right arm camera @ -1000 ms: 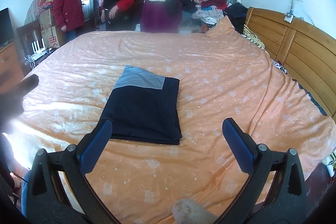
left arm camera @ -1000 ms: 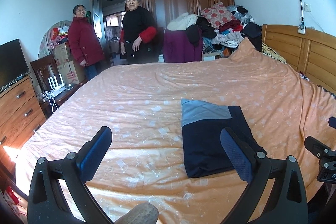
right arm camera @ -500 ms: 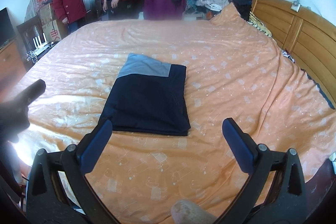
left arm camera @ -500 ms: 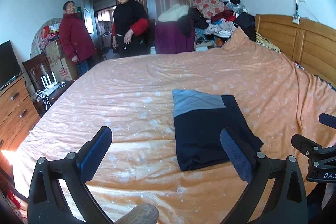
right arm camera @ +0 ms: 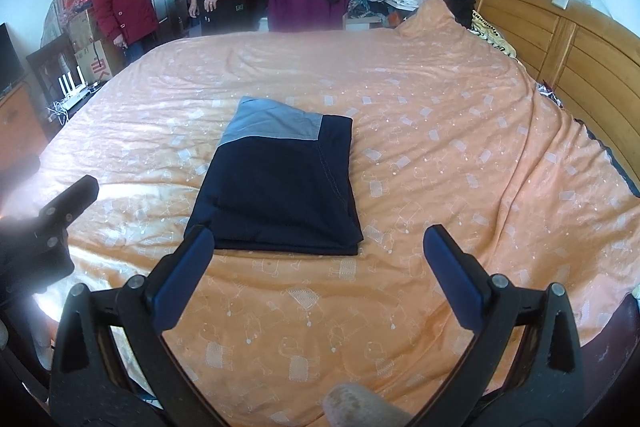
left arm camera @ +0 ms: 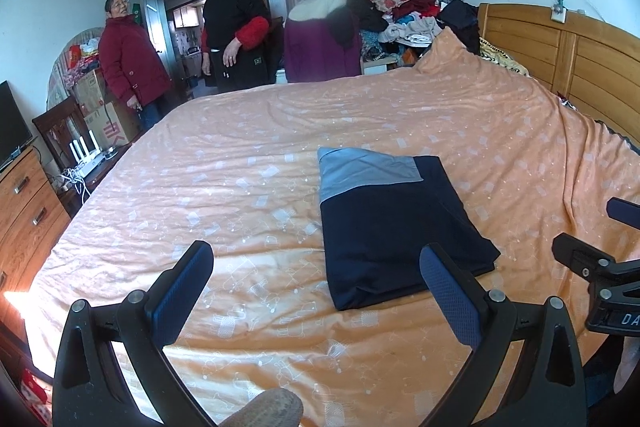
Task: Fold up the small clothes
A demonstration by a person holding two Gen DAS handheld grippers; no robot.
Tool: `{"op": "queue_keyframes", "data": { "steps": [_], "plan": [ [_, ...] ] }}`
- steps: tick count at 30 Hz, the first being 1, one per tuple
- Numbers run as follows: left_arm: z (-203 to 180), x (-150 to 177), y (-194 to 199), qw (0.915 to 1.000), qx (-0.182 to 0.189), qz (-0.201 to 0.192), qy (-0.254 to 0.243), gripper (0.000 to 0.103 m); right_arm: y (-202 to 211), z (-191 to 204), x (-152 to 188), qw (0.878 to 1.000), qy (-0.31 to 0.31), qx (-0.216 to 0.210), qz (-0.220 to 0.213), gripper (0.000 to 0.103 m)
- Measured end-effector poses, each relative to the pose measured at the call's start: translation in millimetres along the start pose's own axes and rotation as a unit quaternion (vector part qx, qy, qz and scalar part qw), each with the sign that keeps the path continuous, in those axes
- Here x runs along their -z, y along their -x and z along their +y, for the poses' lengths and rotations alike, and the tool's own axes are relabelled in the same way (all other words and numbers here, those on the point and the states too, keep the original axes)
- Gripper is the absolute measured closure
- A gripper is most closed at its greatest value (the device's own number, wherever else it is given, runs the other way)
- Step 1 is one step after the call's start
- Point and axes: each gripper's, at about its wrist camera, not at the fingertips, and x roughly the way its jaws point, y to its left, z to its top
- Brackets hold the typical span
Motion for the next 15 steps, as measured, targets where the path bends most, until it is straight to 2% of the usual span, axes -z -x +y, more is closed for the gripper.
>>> {"op": "queue_keyframes", "data": {
  "steps": [15],
  "plan": [
    [-4, -12, 0, 1.0, -0.001, -0.002, -0.004, 0.0, 3, -1, -9, 1.0, -0.006, -0.01, -0.005, 0.0]
  ]
}}
